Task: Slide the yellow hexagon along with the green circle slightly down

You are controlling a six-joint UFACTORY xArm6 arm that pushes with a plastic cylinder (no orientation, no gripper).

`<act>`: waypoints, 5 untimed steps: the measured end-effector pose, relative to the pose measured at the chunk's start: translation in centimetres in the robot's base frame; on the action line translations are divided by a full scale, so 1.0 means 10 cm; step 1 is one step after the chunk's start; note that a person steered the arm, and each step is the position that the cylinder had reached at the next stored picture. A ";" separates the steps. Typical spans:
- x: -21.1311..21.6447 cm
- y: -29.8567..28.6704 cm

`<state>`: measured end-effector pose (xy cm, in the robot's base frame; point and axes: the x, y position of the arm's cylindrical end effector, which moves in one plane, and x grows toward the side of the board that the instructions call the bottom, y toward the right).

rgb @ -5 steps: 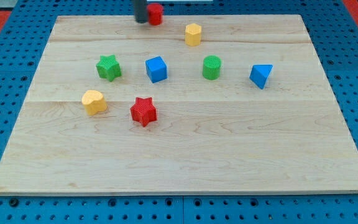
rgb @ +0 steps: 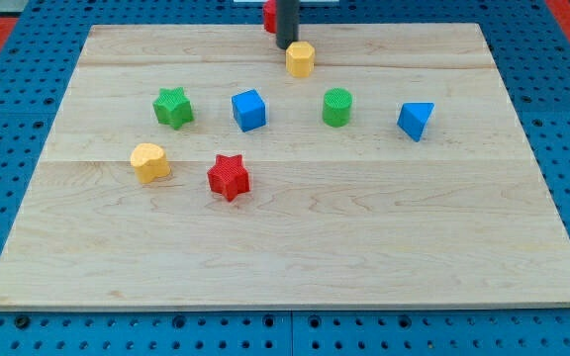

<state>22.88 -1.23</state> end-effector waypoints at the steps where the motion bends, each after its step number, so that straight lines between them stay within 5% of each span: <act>1: 0.09 0.20; 5: 1.00 0.53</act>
<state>32.91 4.05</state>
